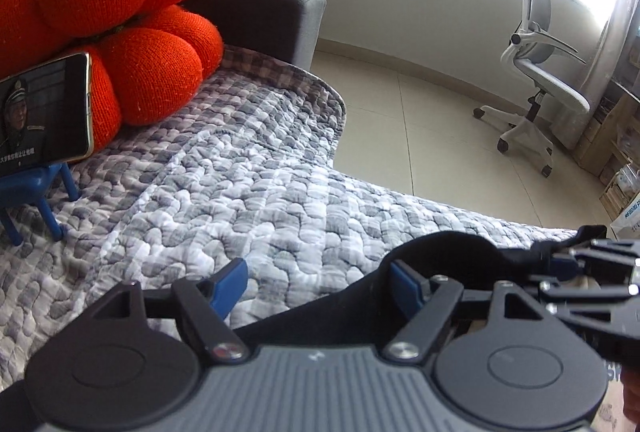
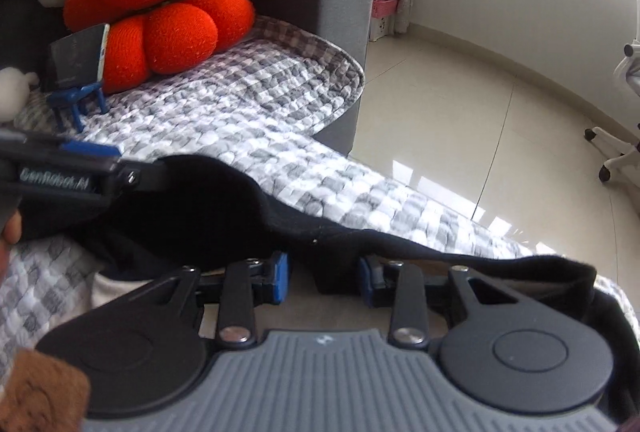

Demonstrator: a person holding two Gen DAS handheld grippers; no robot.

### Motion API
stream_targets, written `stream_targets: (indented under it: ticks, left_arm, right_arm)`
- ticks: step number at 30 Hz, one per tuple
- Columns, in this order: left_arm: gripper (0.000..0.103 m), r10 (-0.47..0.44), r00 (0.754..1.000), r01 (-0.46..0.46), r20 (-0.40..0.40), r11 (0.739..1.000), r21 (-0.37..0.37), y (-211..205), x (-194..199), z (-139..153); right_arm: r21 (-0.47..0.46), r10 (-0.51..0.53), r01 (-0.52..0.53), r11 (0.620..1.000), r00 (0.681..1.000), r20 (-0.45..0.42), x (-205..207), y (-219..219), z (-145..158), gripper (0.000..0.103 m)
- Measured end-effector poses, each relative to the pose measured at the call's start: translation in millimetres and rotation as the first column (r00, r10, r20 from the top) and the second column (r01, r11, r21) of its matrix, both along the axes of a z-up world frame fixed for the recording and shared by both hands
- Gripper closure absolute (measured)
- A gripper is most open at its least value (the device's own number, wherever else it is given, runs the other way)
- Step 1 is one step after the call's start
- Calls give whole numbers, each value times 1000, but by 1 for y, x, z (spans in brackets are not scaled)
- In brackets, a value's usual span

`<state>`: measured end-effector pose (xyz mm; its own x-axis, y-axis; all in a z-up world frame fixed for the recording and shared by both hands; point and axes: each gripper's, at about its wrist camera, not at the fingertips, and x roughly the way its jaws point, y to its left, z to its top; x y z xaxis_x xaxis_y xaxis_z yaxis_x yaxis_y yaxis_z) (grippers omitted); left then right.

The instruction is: Fold clothes

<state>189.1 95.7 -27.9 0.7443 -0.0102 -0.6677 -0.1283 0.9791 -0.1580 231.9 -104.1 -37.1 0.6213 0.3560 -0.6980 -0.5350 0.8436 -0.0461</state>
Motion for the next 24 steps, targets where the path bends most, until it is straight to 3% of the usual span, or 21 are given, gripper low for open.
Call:
stream_targets:
  ticks: [7,11,15,19,24]
  left_arm:
    - [23,-10,1000,10,0,1000,-22,3,-1,3]
    - [22,26,1000,-26,-13,1000,-7,11,-1,-1]
    - [22,73,997,-72,-17,995,63,18,-2,-2]
    - [22,91,996,-89,-14,993,77,23,-4,1]
    - [22,47,999,-49,26,995,90,12,-18,18]
  right_arm:
    - [-95,-123,126,987,992,40,39,12,-7,66]
    - [41,-259,257,966,965,49,32,-9,-3,66]
    - [115,-323,309,944,936,138,4,-31,26,66]
    - [141,-293,279,950,951,96,-33,-54,46,66]
    - [55,-238,239,970,971,-16,-78,-71,43,66]
